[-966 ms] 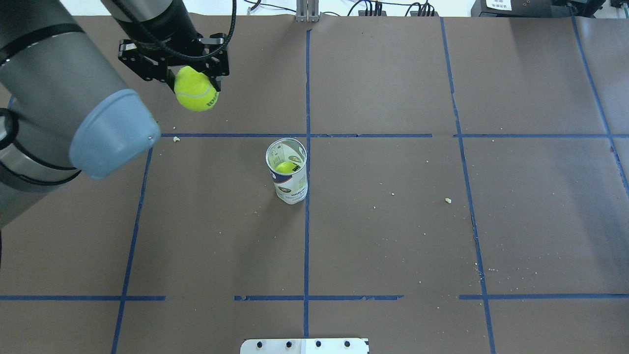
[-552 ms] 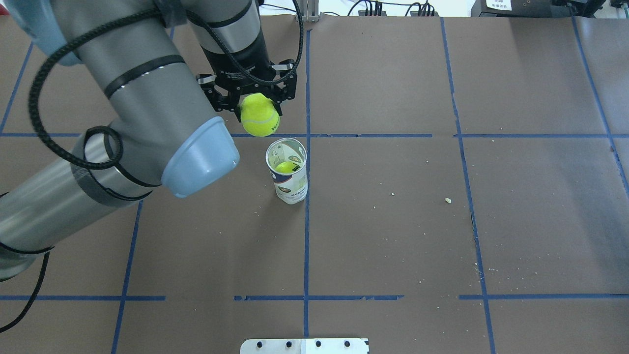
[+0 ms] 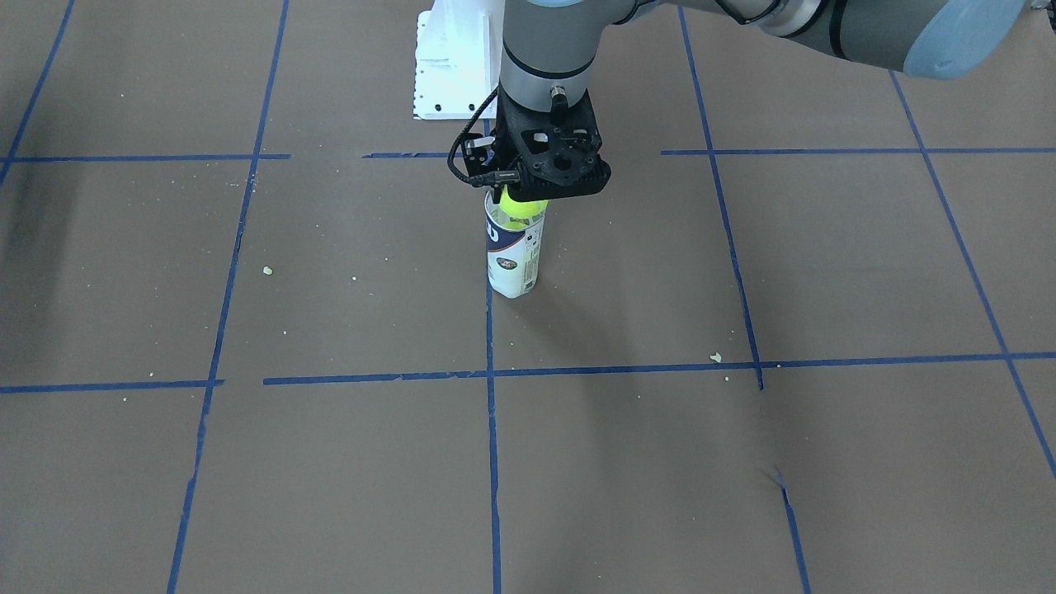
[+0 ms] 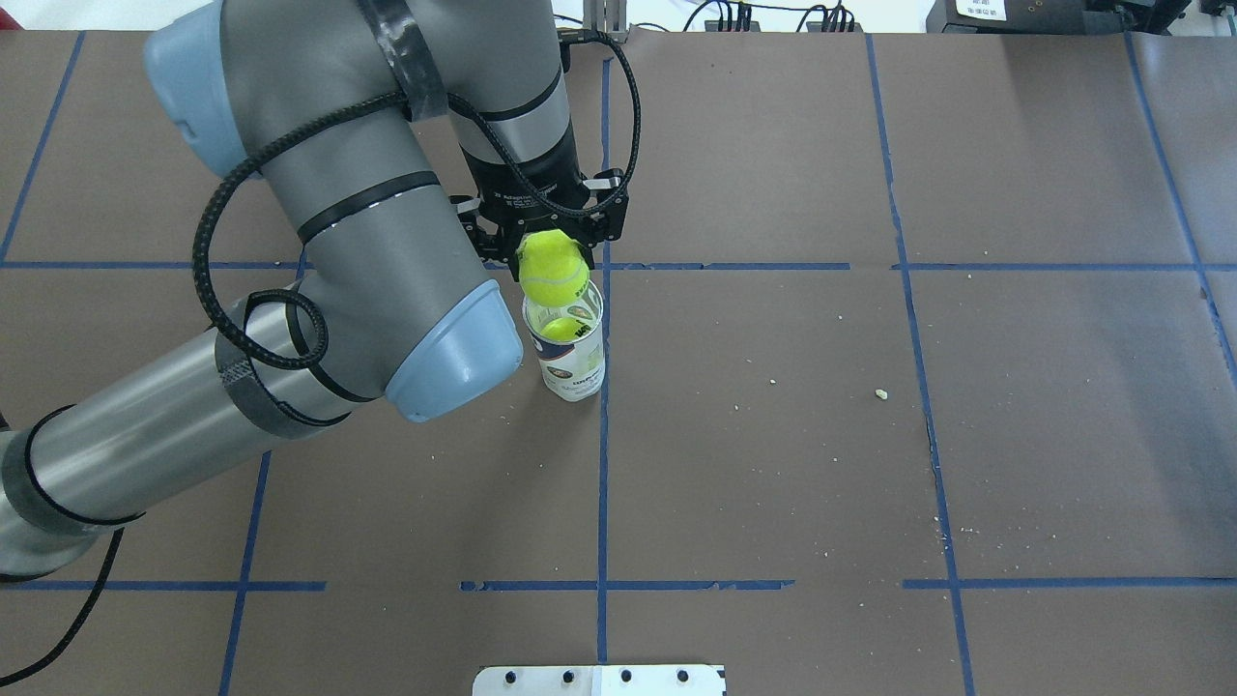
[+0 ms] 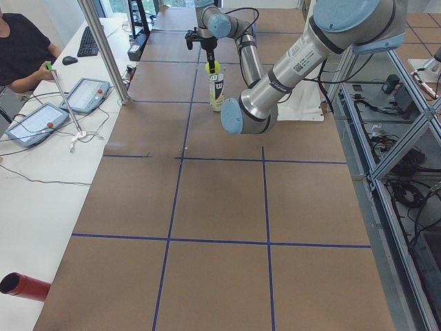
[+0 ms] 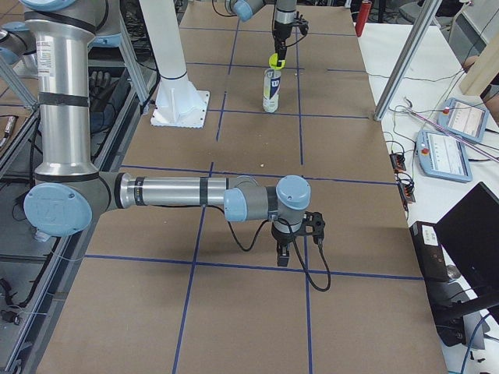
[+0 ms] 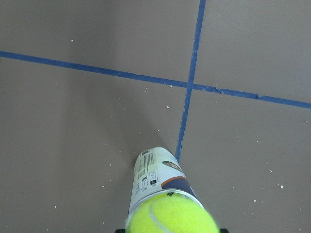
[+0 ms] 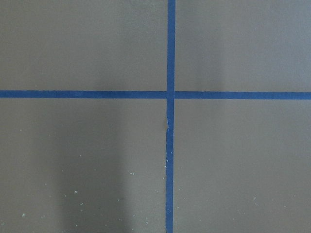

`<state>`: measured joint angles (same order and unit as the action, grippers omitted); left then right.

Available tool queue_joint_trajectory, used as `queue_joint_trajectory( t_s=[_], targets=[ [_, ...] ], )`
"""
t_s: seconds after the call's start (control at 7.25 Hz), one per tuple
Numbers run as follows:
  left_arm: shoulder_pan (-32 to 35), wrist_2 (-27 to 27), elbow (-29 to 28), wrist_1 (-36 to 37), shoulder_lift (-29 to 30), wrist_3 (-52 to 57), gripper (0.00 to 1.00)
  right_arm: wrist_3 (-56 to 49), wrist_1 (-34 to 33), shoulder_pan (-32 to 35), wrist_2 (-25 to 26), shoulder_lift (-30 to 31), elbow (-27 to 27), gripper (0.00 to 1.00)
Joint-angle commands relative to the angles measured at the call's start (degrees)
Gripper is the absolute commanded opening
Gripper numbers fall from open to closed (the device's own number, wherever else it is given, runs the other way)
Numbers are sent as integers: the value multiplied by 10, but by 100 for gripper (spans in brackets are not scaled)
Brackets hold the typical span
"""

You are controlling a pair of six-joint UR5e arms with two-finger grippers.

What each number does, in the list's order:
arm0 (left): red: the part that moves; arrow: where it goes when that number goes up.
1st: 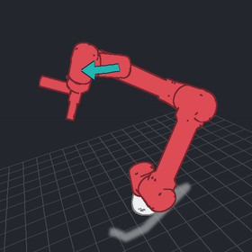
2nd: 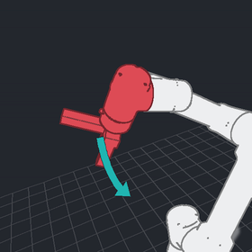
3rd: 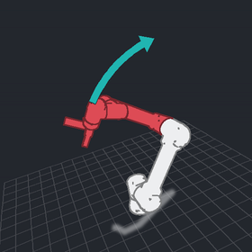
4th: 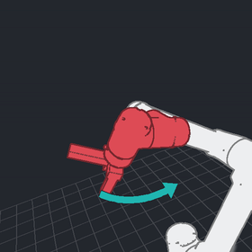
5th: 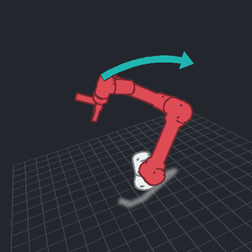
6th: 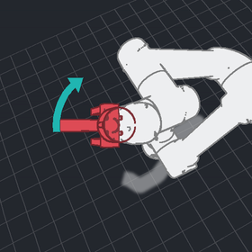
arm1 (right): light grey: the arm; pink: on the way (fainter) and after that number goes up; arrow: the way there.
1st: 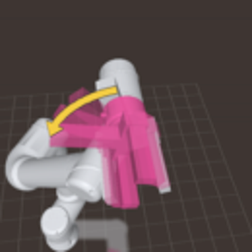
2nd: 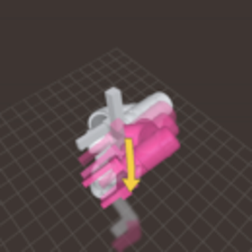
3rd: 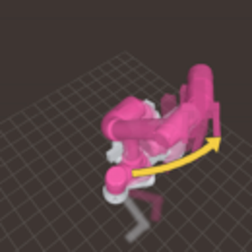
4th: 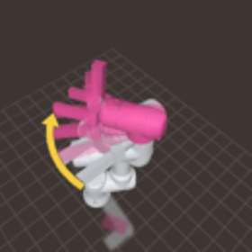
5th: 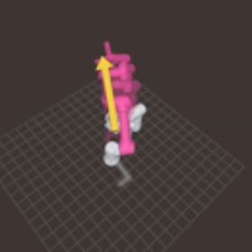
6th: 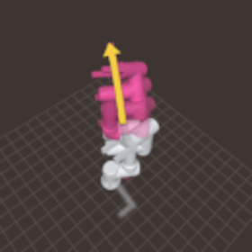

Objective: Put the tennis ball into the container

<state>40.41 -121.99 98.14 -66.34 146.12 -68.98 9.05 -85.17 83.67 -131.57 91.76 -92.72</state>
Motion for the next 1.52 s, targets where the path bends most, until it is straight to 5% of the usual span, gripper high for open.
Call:
queue_joint_trajectory(
  t_s=[0.0, 0.14, 0.41, 0.83, 1.1, 1.38],
  targets=[
    [-12, 0, -1, -2, -4, 0, 0, 0, 0, 0, 0, 0, 0, 100],
    [-13, 0, -1, -16, -14, 0, 0, 0, 0, 0, 0, 0, 0, 100],
    [-12, 0, 5, -22, -21, 4, 99, 0, 0, 0, 0, 0, 0, 100],
    [-12, 1, 10, -22, -20, 4, 100, 0, 0, 0, 0, 0, 0, 100],
    [17, 4, 105, -15, -54, 9, 100, 0, 0, 0, 0, 0, 0, 100],
    [90, 6, 129, -17, -112, 197, 100, 0, 0, 0, 0, 0, 0, 100]
  ],
)
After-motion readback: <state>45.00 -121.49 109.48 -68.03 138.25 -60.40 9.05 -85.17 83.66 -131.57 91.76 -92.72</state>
